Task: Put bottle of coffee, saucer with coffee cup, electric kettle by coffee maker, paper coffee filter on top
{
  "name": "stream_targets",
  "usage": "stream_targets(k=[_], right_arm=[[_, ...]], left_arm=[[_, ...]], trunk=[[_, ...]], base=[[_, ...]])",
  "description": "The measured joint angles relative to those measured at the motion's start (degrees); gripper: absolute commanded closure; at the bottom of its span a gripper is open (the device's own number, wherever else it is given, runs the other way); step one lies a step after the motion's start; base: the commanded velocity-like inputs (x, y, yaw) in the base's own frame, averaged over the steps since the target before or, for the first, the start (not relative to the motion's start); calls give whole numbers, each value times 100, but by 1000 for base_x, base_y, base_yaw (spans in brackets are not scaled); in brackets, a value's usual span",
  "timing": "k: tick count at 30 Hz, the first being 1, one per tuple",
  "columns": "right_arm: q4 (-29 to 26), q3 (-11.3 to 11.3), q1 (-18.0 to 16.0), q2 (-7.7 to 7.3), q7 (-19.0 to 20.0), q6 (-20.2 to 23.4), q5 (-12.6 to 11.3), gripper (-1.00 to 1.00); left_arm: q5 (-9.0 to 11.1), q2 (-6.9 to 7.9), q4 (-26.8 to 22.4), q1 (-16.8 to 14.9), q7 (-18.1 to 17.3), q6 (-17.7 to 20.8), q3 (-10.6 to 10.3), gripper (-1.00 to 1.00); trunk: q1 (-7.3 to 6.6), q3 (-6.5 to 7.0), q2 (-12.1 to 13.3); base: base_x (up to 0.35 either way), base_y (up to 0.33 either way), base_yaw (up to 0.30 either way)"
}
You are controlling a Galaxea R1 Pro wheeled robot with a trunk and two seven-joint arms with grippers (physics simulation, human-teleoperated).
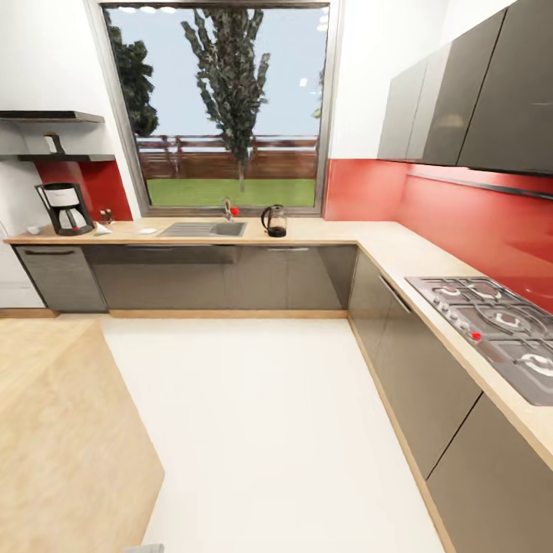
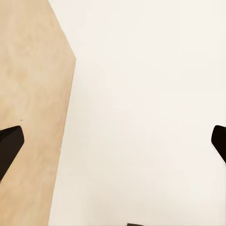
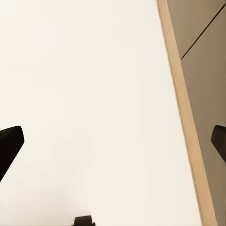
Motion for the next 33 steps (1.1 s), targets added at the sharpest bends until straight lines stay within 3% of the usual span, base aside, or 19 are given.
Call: stream_targets(k=[16,25,33], right_arm=[[0,0,-3,0,0,0,0,-100],[-4,1,-5,0,-1,0,0,-100],[-1,-8,-2,0,1,0,0,-100]], left_arm=[[0,0,0,0,0,0,0,-100],[0,0,-2,1,0,1,1,-100],[0,0,0,0,0,-1,3,-100]], trunk=[[0,0,0],[0,29,0],[0,35,0]], base=[[339,-112,4],[339,-114,183],[339,-52,23]])
